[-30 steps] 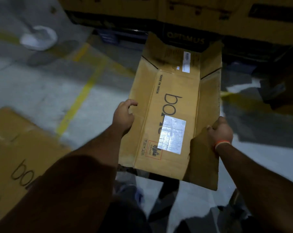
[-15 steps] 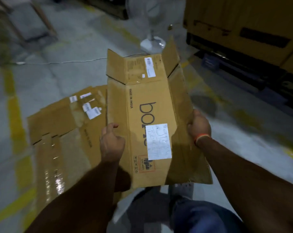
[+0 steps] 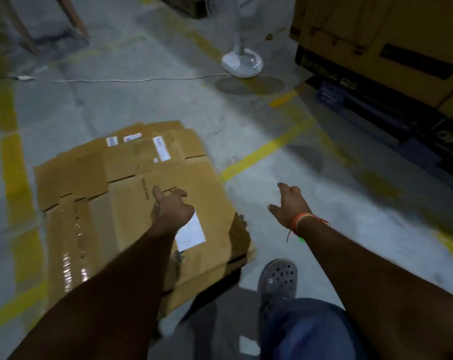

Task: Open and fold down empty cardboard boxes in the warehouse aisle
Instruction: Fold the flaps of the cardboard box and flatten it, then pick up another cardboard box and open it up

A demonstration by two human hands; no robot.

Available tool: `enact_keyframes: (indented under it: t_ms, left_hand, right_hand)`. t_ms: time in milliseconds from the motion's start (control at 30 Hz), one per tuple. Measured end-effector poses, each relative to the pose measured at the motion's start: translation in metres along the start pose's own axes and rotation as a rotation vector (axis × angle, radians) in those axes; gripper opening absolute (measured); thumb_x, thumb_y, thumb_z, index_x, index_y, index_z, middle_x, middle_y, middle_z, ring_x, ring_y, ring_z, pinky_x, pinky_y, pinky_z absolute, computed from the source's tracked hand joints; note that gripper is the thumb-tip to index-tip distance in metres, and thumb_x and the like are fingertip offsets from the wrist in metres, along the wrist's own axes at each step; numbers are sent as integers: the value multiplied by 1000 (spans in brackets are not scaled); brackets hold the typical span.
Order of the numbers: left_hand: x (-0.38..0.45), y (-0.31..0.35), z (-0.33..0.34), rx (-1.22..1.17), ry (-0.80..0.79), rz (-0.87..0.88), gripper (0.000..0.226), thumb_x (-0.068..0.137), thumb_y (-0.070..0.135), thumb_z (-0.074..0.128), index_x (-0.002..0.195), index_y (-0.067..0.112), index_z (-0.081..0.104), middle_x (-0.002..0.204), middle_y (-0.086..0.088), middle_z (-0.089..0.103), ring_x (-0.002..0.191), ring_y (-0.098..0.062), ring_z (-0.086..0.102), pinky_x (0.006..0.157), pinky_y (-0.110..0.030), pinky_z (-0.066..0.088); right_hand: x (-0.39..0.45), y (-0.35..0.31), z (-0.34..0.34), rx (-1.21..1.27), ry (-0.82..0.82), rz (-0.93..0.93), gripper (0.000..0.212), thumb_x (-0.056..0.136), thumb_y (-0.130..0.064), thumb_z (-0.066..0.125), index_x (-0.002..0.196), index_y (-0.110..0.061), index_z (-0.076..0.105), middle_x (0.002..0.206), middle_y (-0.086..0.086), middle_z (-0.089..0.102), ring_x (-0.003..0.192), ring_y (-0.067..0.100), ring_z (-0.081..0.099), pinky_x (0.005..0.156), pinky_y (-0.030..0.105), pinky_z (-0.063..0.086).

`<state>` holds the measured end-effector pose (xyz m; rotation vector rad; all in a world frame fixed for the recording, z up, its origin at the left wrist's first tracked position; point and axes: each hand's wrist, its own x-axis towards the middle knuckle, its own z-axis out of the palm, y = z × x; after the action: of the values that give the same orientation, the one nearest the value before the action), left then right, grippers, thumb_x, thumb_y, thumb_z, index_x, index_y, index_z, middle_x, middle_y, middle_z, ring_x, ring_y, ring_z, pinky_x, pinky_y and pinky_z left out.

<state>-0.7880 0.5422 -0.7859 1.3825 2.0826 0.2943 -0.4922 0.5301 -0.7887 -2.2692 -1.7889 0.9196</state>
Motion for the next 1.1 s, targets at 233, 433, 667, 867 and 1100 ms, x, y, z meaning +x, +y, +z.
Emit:
enact_keyframes:
  t_ms: [233, 433, 667, 867, 1100]
  left_hand:
    - [-57, 130, 74, 100, -295, 473, 42, 91, 15, 68, 132, 21, 62, 166, -18, 11, 141, -26, 43, 95, -28, 42]
    - [-164, 237, 120, 39, -422, 826, 38, 90, 13, 71, 126, 22, 67, 159, -16, 31, 140, -26, 46, 113, -31, 38]
    - [-302, 313, 154, -71, -580, 1072, 32, 94, 11, 67, 126, 18, 66, 145, -4, 43, 120, -24, 58, 95, -27, 45]
    - [-355, 298, 193, -168, -644, 1074, 28, 92, 12, 70, 118, 21, 69, 137, 0, 52, 113, -20, 63, 90, -30, 52]
    - [-344, 296, 238, -267, -697, 962, 34, 93, 20, 72, 126, 27, 66, 136, 8, 55, 114, -5, 63, 96, -38, 57]
  right_hand:
    - [-99, 131, -68, 88, 148, 208, 69, 94, -25, 66, 154, -12, 35, 148, 19, 38, 128, 35, 52, 111, 33, 36]
    - [-215, 218, -122, 246, 355, 328, 63, 94, -22, 67, 150, -14, 41, 147, 14, 40, 126, 32, 56, 110, 39, 42]
    - [-335, 285, -155, 362, 612, 415, 58, 91, -20, 70, 145, -13, 50, 143, 14, 48, 118, 30, 59, 106, 40, 45]
    - [-373, 311, -127, 491, 627, 496, 58, 90, -18, 71, 144, -13, 51, 141, 12, 49, 115, 26, 61, 97, 26, 43]
    - [-328, 327, -129, 578, 622, 481, 61, 89, -23, 72, 146, -16, 49, 143, 12, 49, 123, 31, 57, 107, 45, 45]
